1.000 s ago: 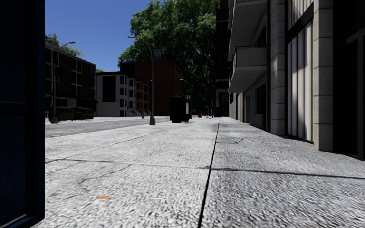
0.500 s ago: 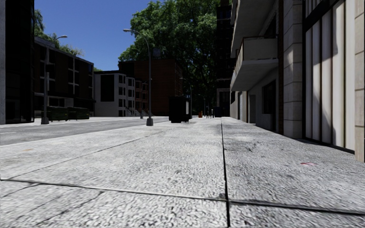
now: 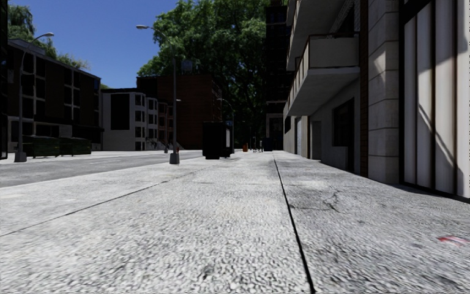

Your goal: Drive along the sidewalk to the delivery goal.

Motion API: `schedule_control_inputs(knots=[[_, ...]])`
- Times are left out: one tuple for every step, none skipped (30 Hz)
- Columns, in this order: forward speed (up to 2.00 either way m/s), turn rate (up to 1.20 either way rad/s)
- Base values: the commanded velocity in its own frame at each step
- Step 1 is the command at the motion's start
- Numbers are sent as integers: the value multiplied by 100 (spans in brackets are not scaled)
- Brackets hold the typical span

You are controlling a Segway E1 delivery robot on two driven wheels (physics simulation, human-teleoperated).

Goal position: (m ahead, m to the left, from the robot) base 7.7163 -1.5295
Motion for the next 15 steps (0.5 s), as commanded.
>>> schedule_control_inputs(knots=[[200, -28], [200, -28], [200, -28], [200, -28], [200, -28], [200, -28], [200, -28], [200, -28], [200, -28], [200, -28], [200, -28], [200, -28], [200, -28], [200, -28], [200, -28]])
